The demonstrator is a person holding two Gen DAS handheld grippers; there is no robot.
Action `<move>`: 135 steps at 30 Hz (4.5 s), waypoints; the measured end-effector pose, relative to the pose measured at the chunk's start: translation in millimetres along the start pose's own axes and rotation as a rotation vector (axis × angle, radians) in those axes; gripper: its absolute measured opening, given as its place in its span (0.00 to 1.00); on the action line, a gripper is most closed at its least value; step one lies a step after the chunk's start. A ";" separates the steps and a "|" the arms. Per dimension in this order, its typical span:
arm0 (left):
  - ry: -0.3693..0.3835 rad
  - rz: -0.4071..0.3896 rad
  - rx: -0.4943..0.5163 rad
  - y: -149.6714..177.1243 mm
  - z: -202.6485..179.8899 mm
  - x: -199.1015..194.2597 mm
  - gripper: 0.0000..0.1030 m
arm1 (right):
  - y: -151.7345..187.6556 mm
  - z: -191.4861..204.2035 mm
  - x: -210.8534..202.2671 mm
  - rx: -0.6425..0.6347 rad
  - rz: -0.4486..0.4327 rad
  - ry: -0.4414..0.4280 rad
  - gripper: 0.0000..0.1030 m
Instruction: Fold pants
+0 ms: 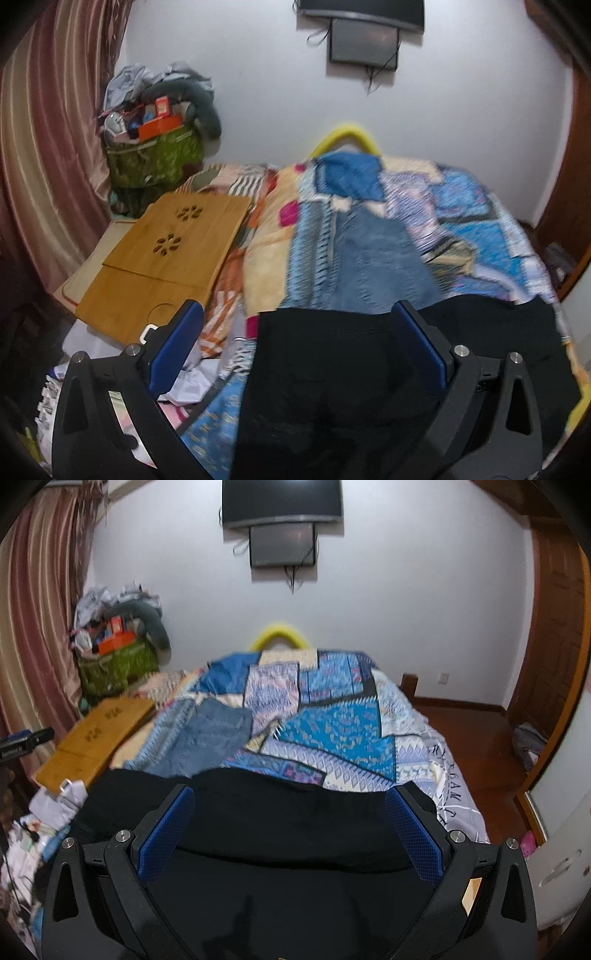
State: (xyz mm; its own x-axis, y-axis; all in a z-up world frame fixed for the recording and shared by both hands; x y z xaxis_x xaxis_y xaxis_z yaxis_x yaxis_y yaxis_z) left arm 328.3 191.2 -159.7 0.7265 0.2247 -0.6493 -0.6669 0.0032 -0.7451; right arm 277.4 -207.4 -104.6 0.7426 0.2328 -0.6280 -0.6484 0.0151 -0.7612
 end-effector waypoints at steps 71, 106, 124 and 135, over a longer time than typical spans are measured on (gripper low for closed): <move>0.222 0.116 0.014 57.6 22.3 -13.5 0.17 | 18.7 2.3 15.4 -0.087 0.204 -0.116 0.06; 0.099 0.169 0.061 137.1 15.6 -72.6 0.61 | 88.5 -11.7 -55.3 0.011 0.255 -0.134 0.32; 0.195 0.131 0.171 47.7 -81.8 -4.4 0.96 | 30.9 -26.1 42.8 0.028 0.313 -0.089 0.62; 0.203 0.220 0.183 41.7 -103.3 59.4 0.96 | 18.1 -22.4 152.2 0.102 0.504 -0.102 0.62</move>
State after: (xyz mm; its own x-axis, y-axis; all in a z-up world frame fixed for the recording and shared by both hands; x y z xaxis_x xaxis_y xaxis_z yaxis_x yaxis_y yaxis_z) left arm 360.7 104.0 -245.0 0.5681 0.0408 -0.8219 -0.8162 0.1553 -0.5565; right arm 382.4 -193.6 -217.7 0.3174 0.3288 -0.8895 -0.9379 -0.0295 -0.3456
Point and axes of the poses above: each gripper's, at about its wrist camera, not at the fingertips, and x roughly the way its jaws point, z to its left, y to its underside, the point moved 2 cm from there along x, roughly the way its jaws point, and after that the axes turned 11 degrees about x, right-handed, at the moved point
